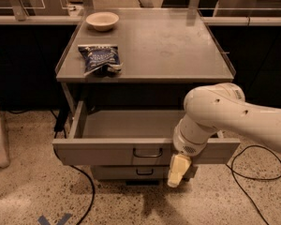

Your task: Open top drawer

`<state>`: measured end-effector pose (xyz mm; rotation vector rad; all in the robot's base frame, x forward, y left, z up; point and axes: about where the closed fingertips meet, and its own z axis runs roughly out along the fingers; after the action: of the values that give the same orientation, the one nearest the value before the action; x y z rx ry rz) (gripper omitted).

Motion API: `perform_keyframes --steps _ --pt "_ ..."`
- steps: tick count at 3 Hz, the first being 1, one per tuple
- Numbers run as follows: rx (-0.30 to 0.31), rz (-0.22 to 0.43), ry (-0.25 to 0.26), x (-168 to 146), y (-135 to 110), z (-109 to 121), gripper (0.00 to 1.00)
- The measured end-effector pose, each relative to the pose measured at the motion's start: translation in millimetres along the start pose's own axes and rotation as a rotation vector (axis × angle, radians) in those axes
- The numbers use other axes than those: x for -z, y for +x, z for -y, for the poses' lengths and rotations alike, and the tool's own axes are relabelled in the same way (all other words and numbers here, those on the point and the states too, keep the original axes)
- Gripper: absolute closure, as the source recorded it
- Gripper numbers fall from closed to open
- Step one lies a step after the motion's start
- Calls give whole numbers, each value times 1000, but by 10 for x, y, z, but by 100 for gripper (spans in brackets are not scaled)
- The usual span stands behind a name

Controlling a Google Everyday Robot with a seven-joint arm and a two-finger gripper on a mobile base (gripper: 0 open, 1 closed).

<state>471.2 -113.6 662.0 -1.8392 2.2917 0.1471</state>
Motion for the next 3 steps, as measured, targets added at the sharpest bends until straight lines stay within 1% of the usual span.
perform_keyframes --steps 1,2,3 --pt "14 1 -23 -39 11 -53 0" --pt "39 -4 -53 21 29 -250 0" --pt "67 -31 -59 251 -2 -580 0"
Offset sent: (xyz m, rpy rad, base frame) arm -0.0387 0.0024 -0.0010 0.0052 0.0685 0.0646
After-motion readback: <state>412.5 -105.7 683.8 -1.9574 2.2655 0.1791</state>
